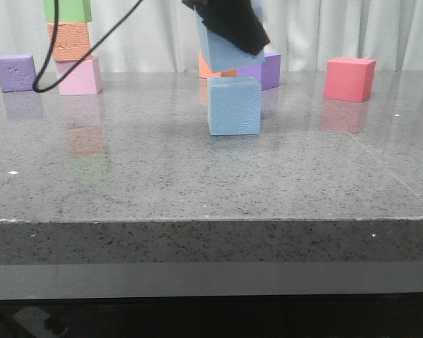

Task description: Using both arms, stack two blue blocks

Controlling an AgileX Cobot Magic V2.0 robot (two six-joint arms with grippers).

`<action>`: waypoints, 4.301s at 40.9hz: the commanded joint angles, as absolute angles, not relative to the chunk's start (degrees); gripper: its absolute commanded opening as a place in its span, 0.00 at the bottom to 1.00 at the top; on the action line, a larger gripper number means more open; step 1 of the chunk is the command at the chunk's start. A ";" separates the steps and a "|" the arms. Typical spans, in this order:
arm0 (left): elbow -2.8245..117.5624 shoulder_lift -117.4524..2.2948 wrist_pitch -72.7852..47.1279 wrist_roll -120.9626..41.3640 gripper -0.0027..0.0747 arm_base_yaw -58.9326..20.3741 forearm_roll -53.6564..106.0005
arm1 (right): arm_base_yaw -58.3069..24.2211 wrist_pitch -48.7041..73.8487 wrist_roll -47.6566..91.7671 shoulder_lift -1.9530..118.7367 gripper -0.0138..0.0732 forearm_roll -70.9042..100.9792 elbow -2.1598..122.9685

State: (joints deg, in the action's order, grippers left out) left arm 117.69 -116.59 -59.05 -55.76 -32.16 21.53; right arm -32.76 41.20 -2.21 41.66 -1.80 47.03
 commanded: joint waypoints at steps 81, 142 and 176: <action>119.55 -115.38 -54.71 -63.04 0.80 -32.61 23.74 | -32.45 37.44 -1.62 41.41 0.84 -2.53 48.38; 89.72 -60.49 -60.75 -8.02 0.68 -32.61 11.63 | -32.45 37.44 -1.62 41.41 0.84 -2.53 48.38; 45.22 -26.42 -52.92 10.09 0.55 -32.61 -1.39 | -32.45 39.04 -1.62 41.41 0.79 -2.53 48.38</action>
State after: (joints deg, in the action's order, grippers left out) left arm 43.97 -26.10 -57.57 9.47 -32.18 -1.09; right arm -32.76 41.61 -2.21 41.66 -1.80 47.03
